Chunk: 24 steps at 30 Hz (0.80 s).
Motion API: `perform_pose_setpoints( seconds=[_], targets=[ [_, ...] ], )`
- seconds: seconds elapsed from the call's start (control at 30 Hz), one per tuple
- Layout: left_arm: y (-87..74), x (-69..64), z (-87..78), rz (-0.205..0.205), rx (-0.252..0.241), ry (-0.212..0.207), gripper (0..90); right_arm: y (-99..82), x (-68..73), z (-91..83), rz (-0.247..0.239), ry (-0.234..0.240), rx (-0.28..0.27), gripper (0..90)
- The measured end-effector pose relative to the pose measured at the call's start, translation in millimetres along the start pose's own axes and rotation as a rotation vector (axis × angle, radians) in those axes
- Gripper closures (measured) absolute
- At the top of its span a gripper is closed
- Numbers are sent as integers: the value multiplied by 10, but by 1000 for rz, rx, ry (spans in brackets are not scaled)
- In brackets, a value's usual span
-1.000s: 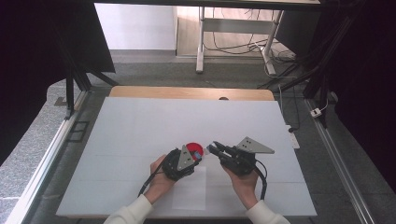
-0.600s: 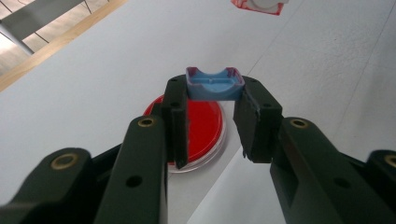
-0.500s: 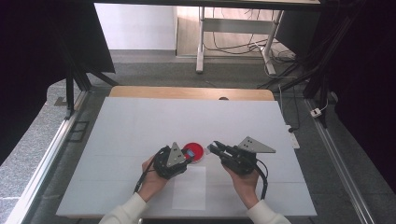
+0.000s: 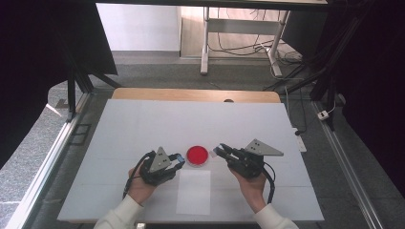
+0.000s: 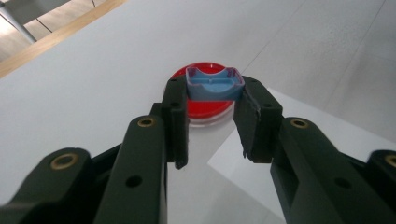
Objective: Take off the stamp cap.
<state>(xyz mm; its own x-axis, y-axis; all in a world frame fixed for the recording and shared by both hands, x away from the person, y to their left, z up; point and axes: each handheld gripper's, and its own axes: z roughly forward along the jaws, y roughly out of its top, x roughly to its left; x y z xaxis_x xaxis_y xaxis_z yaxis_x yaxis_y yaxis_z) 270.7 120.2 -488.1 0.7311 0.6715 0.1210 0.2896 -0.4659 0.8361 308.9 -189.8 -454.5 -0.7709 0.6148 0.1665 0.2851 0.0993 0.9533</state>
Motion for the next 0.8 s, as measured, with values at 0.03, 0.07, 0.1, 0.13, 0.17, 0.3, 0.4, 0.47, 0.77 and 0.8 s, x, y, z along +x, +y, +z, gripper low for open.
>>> perform_pose_setpoints(
  seconds=[0.03, 0.07, 0.1, 0.13, 0.17, 0.3, 0.4, 0.47, 0.77, 0.8],
  targets=[
    [-22, 12, -27, -4, 0, 0, 660, 0, -3, -2, 0, -1, 0, 755],
    [-48, 21, -54, -10, 1, 2, 660, 0, -5, -4, -2, -2, 1, 755],
    [-78, 32, -80, -14, 5, 4, 659, 0, -7, -6, -6, -4, 1, 755],
    [-111, 41, -105, -21, 5, 10, 659, 1, -10, -8, -9, -7, 2, 755],
    [-144, 54, -134, -30, 5, 11, 659, 2, -14, -9, -10, -7, 1, 754],
    [-252, 108, -248, -72, -4, 17, 659, 6, -25, -21, -13, -12, 3, 755],
    [-318, 134, -328, -85, -5, 29, 659, 10, -29, -27, -16, -16, 3, 754],
    [-369, 146, -375, -93, -5, 37, 659, 11, -31, -27, -18, -17, 5, 754],
    [-587, 204, -567, -140, 7, 48, 658, 10, -26, -14, -42, -17, 18, 754],
    [-604, 208, -583, -144, 6, 51, 658, 10, -28, -15, -42, -16, 19, 754]
  ],
)
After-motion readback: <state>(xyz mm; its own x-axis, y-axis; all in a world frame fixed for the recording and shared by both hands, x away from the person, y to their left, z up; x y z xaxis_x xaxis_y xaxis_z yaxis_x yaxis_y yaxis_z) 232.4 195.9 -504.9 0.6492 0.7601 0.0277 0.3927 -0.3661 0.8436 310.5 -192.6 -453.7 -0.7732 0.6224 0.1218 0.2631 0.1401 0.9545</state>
